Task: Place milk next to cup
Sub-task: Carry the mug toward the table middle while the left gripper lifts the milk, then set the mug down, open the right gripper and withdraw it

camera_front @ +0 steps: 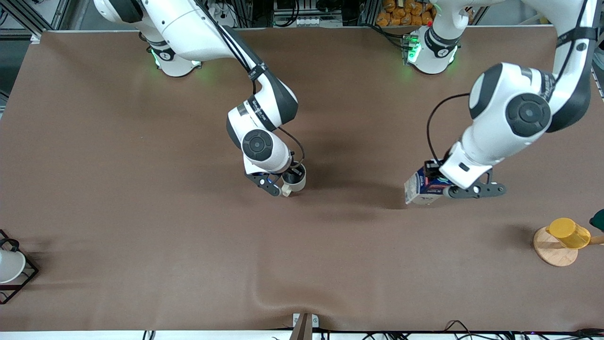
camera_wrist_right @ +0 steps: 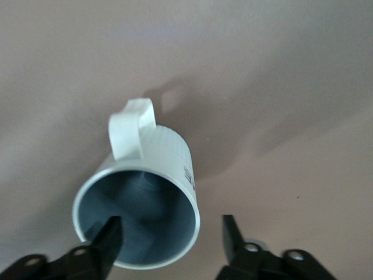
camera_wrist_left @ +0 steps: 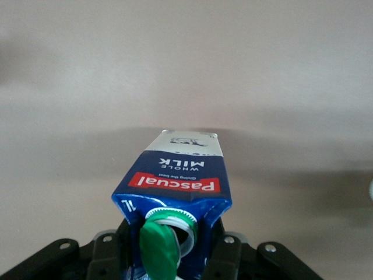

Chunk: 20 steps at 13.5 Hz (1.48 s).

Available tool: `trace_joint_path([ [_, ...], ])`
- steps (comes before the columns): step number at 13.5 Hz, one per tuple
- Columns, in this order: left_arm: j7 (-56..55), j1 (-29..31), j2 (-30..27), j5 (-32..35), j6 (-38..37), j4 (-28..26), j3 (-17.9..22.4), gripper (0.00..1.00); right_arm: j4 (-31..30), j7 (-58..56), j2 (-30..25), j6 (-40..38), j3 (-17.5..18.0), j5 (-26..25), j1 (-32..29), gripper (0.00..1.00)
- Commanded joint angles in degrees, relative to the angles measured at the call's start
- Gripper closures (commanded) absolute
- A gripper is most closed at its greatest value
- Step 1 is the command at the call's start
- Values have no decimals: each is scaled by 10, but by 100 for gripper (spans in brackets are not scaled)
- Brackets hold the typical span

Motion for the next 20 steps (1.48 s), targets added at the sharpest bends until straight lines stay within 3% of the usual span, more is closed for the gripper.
trace_joint_path([
  [1,-81,-3,-7,12,-38,26,-48,49,5,2,-37,-31,-1,5,-29,0],
  [4,-171,-36,-2,12,-41,27,-77,49,3,-31,-73,-63,-3,4,-60,0],
  [7,-272,-112,29,13,-41,47,-77,49,-2,-157,-102,-136,-4,2,-126,0],
  [8,-285,-134,47,14,-41,65,-77,48,-3,-198,-111,-155,-4,-6,-147,0],
  [11,-297,-174,91,18,-40,85,-75,48,-29,-276,-143,-179,-4,-91,-167,0],
  [14,-300,-229,127,28,-29,96,-73,47,-63,-376,-175,-194,-3,-96,-219,0],
  [20,-328,-292,182,54,-8,146,-69,47,-65,-556,-196,-239,-4,-99,-336,0],
])
